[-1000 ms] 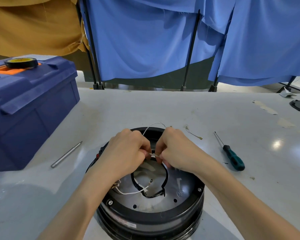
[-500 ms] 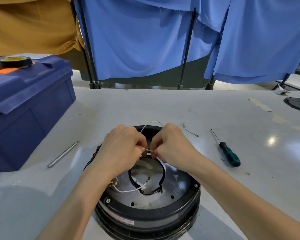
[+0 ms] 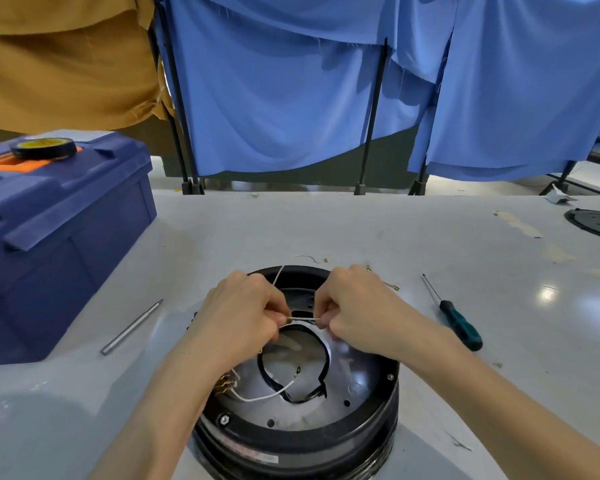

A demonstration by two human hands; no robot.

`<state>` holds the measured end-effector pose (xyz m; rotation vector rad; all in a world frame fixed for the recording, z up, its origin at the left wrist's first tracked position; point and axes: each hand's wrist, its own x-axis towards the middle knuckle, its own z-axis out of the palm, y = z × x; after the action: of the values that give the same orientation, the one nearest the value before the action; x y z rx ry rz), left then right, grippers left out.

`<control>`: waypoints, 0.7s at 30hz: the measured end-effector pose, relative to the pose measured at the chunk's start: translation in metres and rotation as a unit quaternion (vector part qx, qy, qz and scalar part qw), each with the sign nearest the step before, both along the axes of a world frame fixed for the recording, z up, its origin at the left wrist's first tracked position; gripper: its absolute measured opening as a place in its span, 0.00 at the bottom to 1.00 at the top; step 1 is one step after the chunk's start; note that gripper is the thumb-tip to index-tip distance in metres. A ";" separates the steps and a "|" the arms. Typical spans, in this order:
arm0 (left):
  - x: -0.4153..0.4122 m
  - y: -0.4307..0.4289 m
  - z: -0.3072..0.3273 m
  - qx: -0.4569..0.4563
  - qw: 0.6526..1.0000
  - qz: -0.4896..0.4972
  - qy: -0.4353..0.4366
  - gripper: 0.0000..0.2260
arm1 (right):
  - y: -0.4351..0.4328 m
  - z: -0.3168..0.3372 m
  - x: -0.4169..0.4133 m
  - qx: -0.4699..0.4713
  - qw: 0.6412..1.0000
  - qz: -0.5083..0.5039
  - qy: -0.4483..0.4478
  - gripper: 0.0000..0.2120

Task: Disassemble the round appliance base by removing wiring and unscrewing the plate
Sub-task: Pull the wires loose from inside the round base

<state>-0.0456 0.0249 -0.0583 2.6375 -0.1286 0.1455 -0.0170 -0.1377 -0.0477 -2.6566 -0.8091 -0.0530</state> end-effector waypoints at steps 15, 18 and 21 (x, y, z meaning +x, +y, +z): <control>0.004 -0.009 -0.004 0.070 0.994 -0.081 -0.028 0.12 | -0.100 -0.020 0.047 -0.024 0.953 -0.301 0.039 0.17; 0.009 -0.026 0.002 0.051 0.988 -0.147 -0.017 0.11 | -0.099 -0.038 0.044 -0.097 0.925 -0.364 0.052 0.10; 0.015 -0.040 0.006 0.065 0.984 -0.165 -0.014 0.07 | -0.098 -0.049 0.044 -0.059 0.922 -0.381 0.044 0.15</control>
<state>-0.0306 -0.0148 -0.0526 2.6985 -0.5976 0.0629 0.0271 -0.2355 -0.0966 -2.8902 0.2961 -0.0814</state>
